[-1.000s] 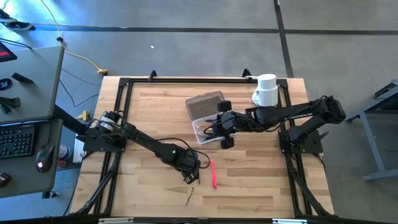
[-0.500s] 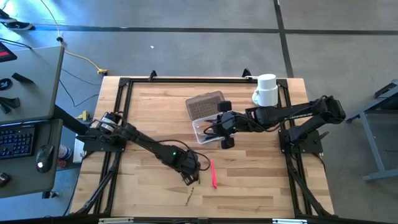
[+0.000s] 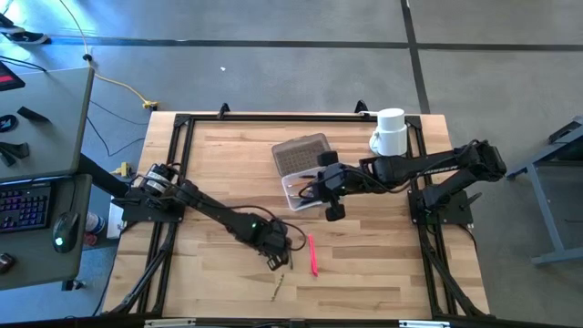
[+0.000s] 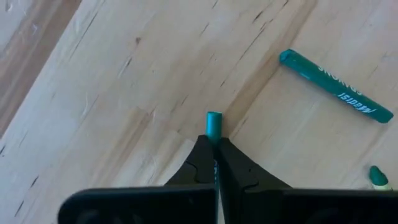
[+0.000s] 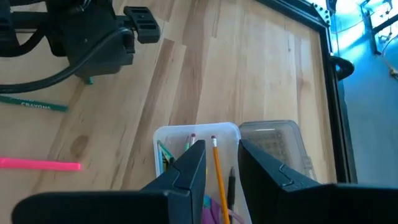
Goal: Pick & place school supplies into a supply box
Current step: Put the left green crayon into the gray supply box
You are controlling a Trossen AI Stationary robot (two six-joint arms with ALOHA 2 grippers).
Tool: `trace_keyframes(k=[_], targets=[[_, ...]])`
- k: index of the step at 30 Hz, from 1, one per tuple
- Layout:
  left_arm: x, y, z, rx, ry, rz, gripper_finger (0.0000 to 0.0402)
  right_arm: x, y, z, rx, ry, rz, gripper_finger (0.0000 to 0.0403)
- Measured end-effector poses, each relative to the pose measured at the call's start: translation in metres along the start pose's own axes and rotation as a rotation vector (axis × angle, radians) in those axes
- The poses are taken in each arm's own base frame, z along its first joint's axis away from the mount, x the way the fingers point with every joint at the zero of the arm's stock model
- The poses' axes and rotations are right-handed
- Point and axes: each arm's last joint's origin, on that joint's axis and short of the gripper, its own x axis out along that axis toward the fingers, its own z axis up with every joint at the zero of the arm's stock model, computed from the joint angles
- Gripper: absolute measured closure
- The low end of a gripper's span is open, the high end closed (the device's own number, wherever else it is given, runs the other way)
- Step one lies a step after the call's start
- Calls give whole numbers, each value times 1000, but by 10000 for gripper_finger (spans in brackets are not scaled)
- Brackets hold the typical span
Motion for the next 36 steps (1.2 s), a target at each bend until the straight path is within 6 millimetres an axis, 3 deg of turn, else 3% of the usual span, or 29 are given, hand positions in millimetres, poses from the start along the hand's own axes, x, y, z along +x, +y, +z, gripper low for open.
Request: trace_keyframes(k=[9,16,19,23,31,36], targets=[[-11,-10,12,-18,-76,13,337,-4,5,-12,126,124,26,324],[-22,-14,26,-2,-149,22,363,-34,8,-32,307,311,38,324],[-25,-11,37,13,-163,15,365,-45,16,-35,302,290,-23,324],[-33,-1,63,42,-216,31,353,-55,24,-48,218,288,-110,324],[-70,33,140,109,-386,56,347,-75,18,-63,228,227,-243,324],[-70,61,162,118,-360,50,347,-81,15,-69,237,194,-284,324]])
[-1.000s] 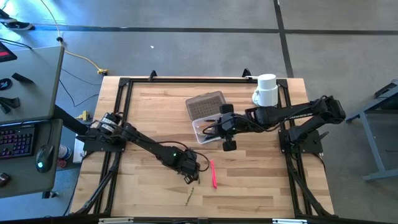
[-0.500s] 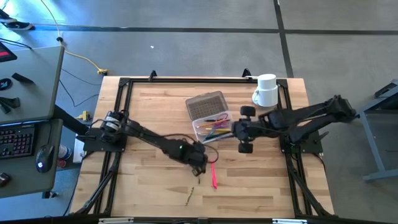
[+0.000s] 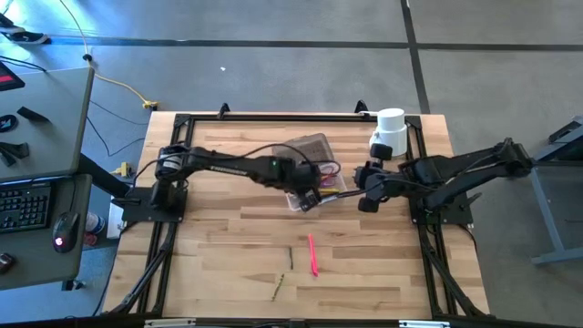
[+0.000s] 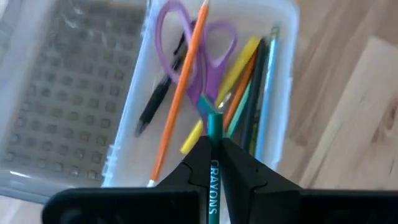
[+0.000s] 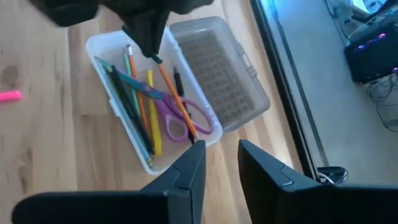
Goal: Pick & place school supplies into a supply box
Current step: Put the left green crayon into the gray supply box, then put the light green crayon into the gray supply box
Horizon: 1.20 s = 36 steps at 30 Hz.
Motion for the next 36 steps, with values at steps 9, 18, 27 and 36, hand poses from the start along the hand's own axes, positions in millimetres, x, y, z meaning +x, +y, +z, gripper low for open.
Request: trace_keyframes(k=[9,18,27,36], targets=[[46,-4,-18,102,169,-112,346,2,0,-9,-50,-17,9,324],[54,-4,-16,121,118,-76,346,2,1,-7,-31,-34,15,324],[54,-4,-17,148,131,-80,314,2,1,-7,-28,-39,19,324],[30,-6,-9,110,305,-181,238,2,1,-7,-27,-40,22,324]])
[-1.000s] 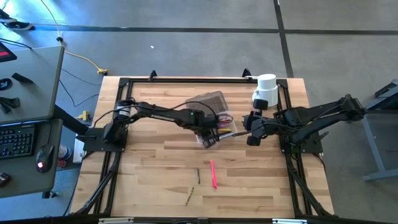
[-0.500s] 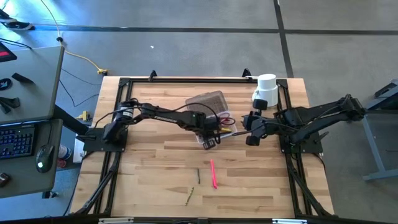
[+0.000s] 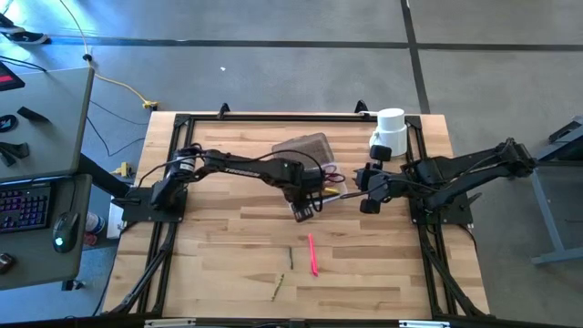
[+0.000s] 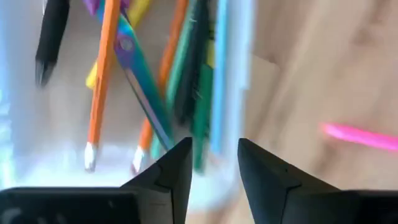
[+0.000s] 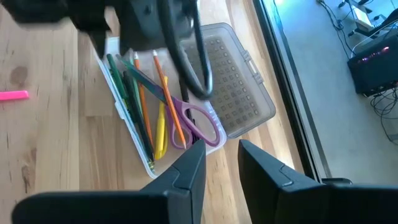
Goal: Pick & place school supplies into a supply box
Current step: Put the light green crayon into the gray supply box
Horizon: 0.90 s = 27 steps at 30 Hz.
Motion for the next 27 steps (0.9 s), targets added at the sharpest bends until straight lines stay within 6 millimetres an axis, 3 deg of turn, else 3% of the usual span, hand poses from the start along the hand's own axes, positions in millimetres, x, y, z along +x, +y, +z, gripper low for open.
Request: trace_keyframes(k=[5,10,15,19,27], targets=[[-41,-10,2,-76,146,-60,239,0,0,0,1,-2,0,324],[-68,-41,-11,-152,283,-158,247,0,0,0,2,-2,0,324],[-63,-93,-43,-110,331,-128,248,0,0,0,2,-3,0,324],[-49,-133,-71,-169,272,-10,247,0,0,1,9,-4,0,324],[-33,-175,-105,-413,179,29,251,0,0,1,37,-4,0,324]])
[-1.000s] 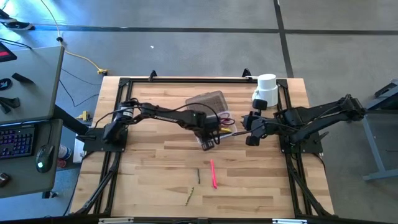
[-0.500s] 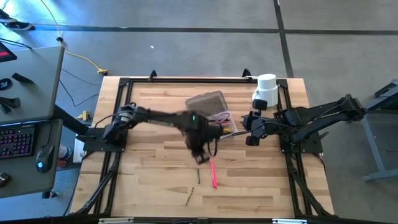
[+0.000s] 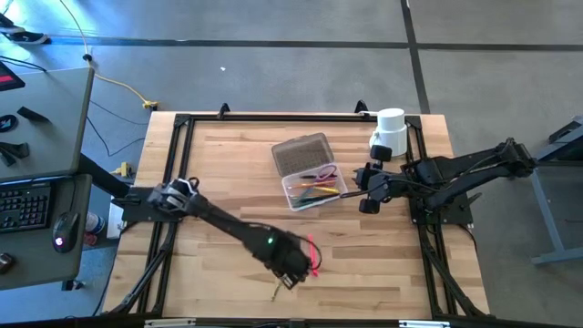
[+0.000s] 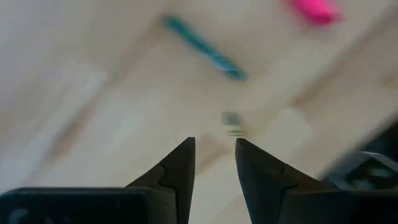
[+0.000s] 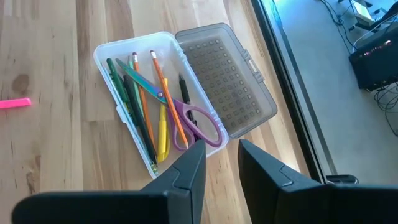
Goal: Pick & place school supplies into a supply box
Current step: Put the light green crayon into the gray supply box
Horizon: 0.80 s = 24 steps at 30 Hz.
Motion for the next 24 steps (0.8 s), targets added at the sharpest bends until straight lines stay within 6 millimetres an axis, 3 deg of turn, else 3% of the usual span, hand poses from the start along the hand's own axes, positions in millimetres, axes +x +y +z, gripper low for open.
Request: trace_keyframes(k=[5,10,24], targets=[[22,-13,-15,-16,-18,-60,252,0,0,0,2,-2,0,324],[35,-20,-19,36,-10,-95,252,0,0,1,5,-7,0,324],[36,-23,-18,79,-7,-117,252,0,0,2,2,-15,-4,324]])
